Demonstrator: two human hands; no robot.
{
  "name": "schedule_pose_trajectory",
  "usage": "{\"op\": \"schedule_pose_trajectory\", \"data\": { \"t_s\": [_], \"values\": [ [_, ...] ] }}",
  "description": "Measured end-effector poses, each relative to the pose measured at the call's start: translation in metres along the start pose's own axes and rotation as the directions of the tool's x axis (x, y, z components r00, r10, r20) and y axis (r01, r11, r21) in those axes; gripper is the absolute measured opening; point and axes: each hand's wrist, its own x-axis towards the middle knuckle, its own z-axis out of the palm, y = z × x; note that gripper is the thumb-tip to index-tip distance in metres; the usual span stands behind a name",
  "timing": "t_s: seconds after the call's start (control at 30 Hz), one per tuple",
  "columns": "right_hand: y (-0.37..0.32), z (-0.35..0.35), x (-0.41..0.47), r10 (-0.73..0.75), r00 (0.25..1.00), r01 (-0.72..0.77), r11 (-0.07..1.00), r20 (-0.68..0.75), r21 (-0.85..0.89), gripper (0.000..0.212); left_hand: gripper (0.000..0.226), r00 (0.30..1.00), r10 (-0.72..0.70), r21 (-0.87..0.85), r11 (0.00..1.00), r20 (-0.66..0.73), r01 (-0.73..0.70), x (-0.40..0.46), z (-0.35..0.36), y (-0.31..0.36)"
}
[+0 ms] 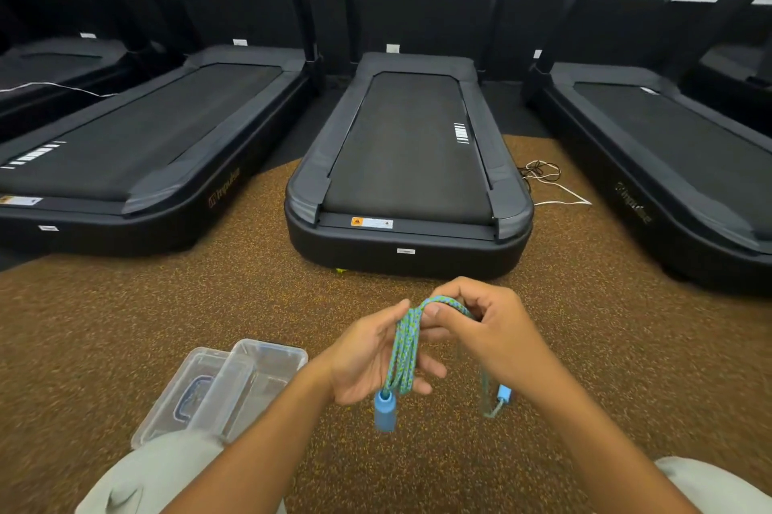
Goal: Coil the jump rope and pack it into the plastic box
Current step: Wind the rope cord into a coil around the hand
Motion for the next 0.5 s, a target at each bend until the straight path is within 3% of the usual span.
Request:
{"op": "schedule_pose_trajectory", "data": {
  "t_s": [0.1, 0.2, 0.4, 0.5],
  "values": [
    [0.002, -0.001, 0.002, 0.073, 0.997, -0.072, 0.991, -0.009, 0.115, 0.007, 0.06, 0.999, -0.016, 0.04, 0.999, 0.034, 0.015, 0.002, 0.002, -0.004],
    [0.003, -0.003, 0.004, 0.099, 0.995, -0.098, 0.989, -0.007, 0.109, 0.006, 0.065, 0.998, -0.022, 0.101, 0.995, 0.051, 0.017, 0.004, 0.002, -0.007],
    [0.012, -0.005, 0.009, 0.14, 0.99, -0.14, 0.99, -0.016, 0.03, 0.008, 0.067, 0.998, -0.031, 0.19, 0.982, 0.059, 0.02, 0.004, 0.004, -0.01],
    [0.024, -0.008, 0.013, 0.066, 0.997, -0.072, 0.984, -0.043, -0.166, 0.008, 0.065, 0.998, -0.037, 0.226, 0.974, 0.053, 0.024, 0.004, 0.005, -0.011]
  ]
}}
